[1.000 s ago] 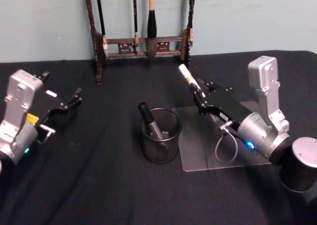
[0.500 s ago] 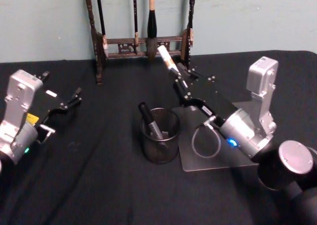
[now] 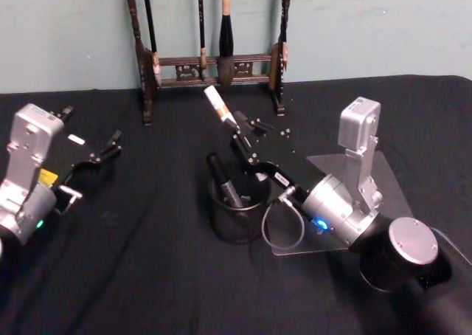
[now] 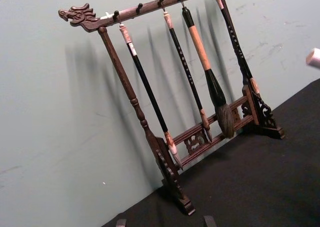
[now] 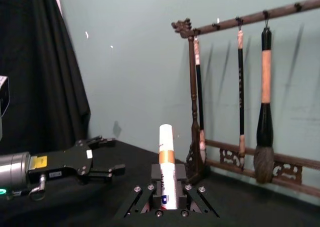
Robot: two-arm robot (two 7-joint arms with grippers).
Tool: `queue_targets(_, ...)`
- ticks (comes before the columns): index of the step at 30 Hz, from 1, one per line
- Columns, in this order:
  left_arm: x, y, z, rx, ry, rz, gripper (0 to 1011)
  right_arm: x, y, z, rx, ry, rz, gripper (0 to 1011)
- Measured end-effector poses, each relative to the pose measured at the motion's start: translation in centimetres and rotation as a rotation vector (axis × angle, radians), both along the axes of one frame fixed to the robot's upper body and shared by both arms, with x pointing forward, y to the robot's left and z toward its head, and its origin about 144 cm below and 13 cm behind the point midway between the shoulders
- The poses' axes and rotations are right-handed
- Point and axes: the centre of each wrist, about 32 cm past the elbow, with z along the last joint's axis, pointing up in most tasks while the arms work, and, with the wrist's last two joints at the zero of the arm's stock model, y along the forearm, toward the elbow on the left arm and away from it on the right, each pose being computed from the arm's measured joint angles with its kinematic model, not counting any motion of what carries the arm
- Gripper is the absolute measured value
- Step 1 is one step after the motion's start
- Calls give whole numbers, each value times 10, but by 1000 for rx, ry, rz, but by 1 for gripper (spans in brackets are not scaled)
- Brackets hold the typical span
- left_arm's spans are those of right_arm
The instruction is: Pick up the water-based marker from the table and place it into the pen holder.
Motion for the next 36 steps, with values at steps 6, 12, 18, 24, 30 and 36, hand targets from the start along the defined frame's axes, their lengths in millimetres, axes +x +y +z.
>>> queue_targets(6,0,0,0,0,0,0,1001,-2,2,-6,-7,29,10,165)
queue_targets(12,0,0,0,0,0,0,1001,-4,4,-10,-10,46,16,164)
queue_targets(18,0,0,0,0,0,0,1001,-5,6,-13,-11,52,18,164)
queue_targets(24,0,0,0,0,0,0,1001,-7,7,-14,-15,56,18,164)
queue_targets(30,0,0,0,0,0,0,1001,-9,7,-16,-34,55,17,165)
queue_targets(36,0,0,0,0,0,0,1001,-9,7,-15,-34,54,17,165)
